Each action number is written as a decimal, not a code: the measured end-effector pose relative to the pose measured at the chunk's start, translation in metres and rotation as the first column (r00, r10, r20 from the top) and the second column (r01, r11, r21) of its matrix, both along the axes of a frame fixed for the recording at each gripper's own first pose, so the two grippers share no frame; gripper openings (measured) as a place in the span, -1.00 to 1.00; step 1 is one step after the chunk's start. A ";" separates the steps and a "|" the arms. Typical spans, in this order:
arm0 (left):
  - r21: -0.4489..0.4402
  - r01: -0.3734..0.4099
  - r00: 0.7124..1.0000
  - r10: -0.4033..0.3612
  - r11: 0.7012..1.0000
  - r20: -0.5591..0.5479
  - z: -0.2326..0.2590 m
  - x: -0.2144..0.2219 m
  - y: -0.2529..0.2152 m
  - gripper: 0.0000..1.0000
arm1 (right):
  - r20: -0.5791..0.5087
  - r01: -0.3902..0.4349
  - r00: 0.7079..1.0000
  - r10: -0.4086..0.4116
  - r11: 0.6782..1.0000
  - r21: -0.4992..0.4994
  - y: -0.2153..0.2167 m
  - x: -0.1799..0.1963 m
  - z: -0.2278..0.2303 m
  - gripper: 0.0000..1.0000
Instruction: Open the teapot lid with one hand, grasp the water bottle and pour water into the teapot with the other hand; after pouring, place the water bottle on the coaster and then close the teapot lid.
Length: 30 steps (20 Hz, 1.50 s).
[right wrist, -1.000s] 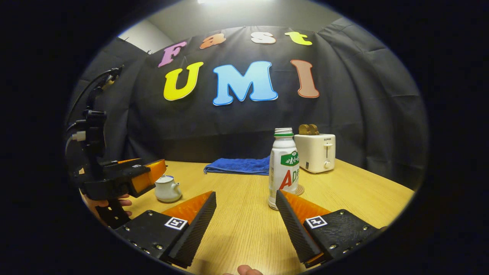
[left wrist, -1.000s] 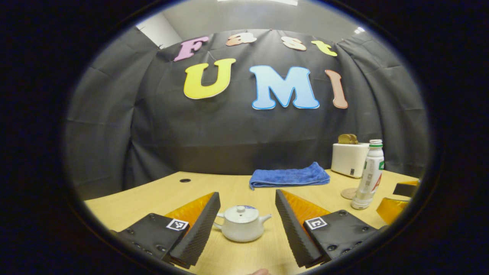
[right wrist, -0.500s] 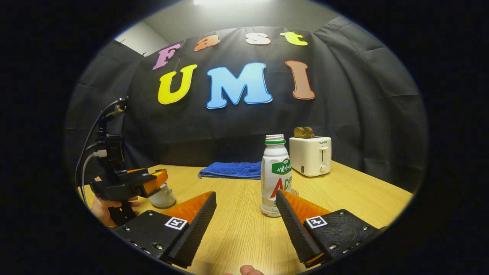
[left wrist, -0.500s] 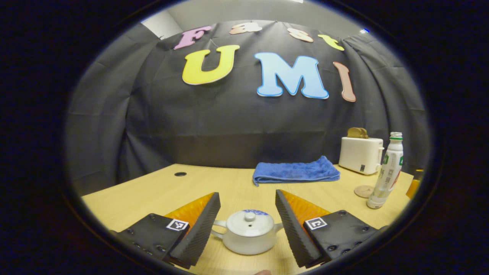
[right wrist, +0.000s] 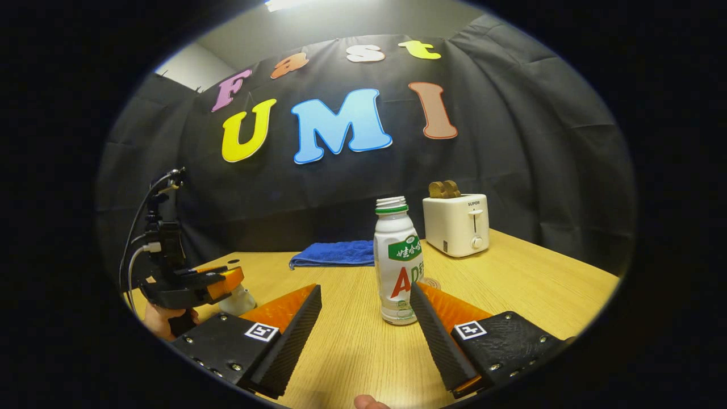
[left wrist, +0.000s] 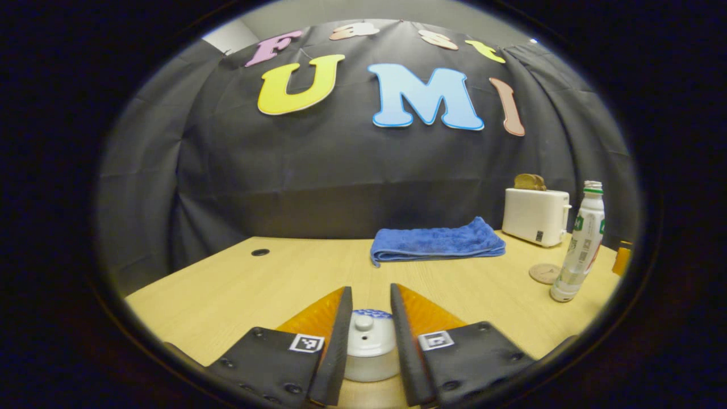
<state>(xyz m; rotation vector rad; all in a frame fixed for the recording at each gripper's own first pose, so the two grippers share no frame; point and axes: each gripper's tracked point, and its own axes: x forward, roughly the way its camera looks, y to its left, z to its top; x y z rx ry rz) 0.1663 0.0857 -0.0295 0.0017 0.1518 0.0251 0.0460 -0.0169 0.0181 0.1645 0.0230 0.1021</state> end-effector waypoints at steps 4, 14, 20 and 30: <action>0.003 0.005 1.000 -0.005 1.000 -0.003 -0.001 -0.005 0.002 -0.43 | 0.043 -0.005 0.999 0.005 1.000 -0.002 -0.004 0.000 0.012 0.95; 0.006 0.021 1.000 -0.021 1.000 -0.002 0.001 -0.001 0.004 -0.68 | 0.015 0.015 1.000 -0.013 0.993 -0.119 -0.014 0.015 0.001 0.95; 0.014 0.024 0.999 -0.025 1.000 0.045 0.022 -0.006 0.005 -0.68 | 0.027 0.070 0.997 -0.066 0.985 -0.157 -0.039 0.046 0.010 0.95; -0.017 0.039 0.994 -0.037 0.999 0.103 0.053 -0.022 0.010 -0.68 | -0.008 0.047 0.999 -0.050 0.978 -0.204 -0.044 0.086 0.001 0.95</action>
